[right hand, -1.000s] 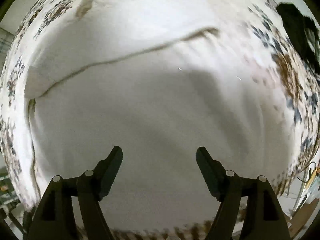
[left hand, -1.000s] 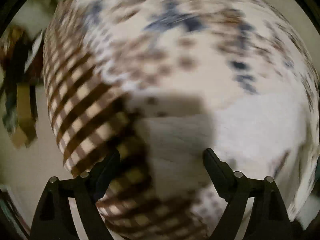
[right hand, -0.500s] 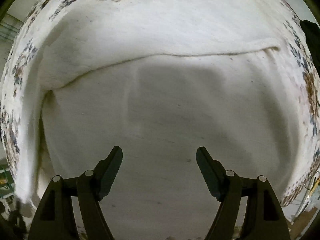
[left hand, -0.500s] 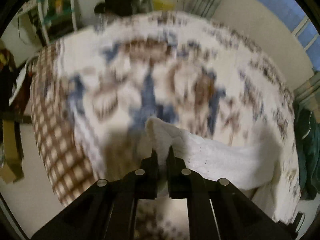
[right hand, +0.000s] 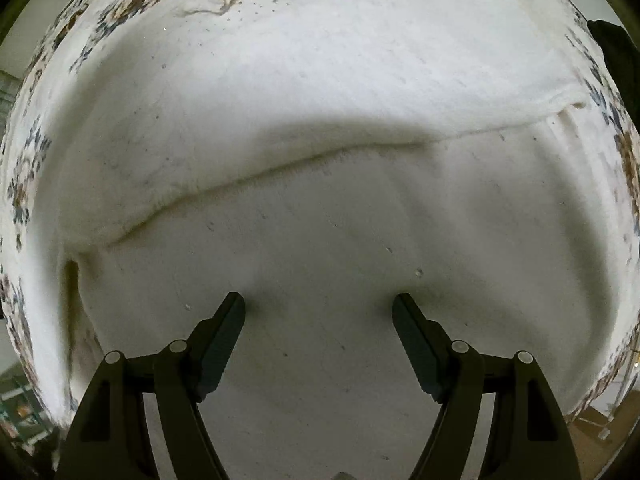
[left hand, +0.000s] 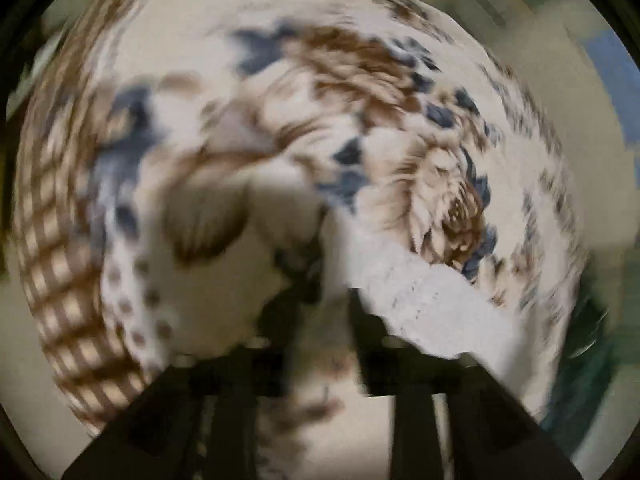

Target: Fold small clothes

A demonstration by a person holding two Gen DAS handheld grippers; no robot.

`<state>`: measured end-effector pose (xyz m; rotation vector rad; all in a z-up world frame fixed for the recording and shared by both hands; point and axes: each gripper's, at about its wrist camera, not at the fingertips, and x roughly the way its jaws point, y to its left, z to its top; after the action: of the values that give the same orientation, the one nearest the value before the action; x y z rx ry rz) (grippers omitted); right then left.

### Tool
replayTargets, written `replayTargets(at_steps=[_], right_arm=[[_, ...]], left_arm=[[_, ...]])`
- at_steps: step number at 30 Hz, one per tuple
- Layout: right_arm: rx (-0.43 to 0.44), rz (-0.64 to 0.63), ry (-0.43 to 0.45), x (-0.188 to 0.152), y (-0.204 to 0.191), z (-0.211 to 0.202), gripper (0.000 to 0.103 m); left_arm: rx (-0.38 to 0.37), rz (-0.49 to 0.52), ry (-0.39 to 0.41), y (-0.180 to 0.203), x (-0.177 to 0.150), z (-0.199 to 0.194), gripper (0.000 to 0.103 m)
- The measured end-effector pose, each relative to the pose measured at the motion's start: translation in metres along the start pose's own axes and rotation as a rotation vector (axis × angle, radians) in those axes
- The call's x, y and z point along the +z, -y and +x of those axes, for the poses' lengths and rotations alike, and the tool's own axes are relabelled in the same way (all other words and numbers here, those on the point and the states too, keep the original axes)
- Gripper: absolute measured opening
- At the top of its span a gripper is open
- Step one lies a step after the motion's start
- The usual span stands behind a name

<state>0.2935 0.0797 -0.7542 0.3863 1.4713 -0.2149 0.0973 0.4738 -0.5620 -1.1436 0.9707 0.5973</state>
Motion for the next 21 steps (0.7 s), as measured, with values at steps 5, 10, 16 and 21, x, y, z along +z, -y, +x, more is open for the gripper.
replayTargets(at_steps=[5, 10, 16, 21], right_arm=[[-0.030, 0.000, 0.011, -0.039, 0.037, 0.000, 0.078], [-0.054, 0.002, 0.039, -0.075, 0.070, -0.007, 0.078], [-0.228, -0.122, 0.109, -0.103, 0.120, -0.029, 0.078], [-0.221, -0.122, 0.179, -0.101, 0.204, -0.060, 0.086]], left_arm=[[-0.182, -0.247, 0.014, -0.036, -0.027, 0.012, 0.065], [-0.141, -0.160, 0.028, 0.006, -0.021, 0.035, 0.062], [0.014, 0.095, 0.163, 0.072, -0.001, 0.027, 0.009], [0.023, 0.324, 0.267, 0.151, -0.010, -0.011, 0.009]])
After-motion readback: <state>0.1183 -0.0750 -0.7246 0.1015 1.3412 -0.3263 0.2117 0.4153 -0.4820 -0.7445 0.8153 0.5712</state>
